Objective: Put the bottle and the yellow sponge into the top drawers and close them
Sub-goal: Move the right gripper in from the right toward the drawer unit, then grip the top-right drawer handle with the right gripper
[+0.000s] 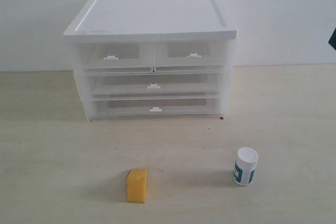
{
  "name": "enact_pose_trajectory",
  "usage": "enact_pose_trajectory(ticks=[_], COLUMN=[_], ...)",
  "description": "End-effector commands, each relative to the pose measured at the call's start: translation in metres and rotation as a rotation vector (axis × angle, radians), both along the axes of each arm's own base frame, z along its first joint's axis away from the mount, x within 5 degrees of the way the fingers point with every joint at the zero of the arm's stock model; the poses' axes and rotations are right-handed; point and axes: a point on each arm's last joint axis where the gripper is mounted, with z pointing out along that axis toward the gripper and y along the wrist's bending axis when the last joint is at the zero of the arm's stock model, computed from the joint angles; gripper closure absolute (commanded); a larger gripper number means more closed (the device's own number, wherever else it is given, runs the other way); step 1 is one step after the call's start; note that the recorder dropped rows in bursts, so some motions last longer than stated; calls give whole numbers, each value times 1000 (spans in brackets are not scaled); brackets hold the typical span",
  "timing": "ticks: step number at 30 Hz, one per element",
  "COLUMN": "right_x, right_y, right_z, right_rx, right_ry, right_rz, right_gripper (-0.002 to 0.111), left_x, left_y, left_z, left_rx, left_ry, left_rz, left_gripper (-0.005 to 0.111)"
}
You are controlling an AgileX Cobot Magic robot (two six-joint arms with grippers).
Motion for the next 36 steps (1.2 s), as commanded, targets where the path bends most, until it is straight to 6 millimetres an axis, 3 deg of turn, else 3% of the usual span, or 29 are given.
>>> enact_pose_trajectory(ticks=[1,8,18,25,36], right_x=[18,38,53,52,60], right_y=[2,8,45,78,141], right_z=[-17,-48,-88,-111,-121], right_rx=[-24,-40,-29,-57,-63], right_ry=[30,105,95,83,84], right_rz=[8,22,96,107,134], right_gripper=[108,108,108,108,108], left_x=[0,0,0,0,0], left_y=[0,0,0,0,0], left_z=[-1,-1,-1,-1,-1], left_rx=[-1,-1,-1,-1,-1], left_ry=[-3,-3,-3,-3,-3], left_rz=[3,3,3,3,3], left_gripper=[102,102,102,102,102])
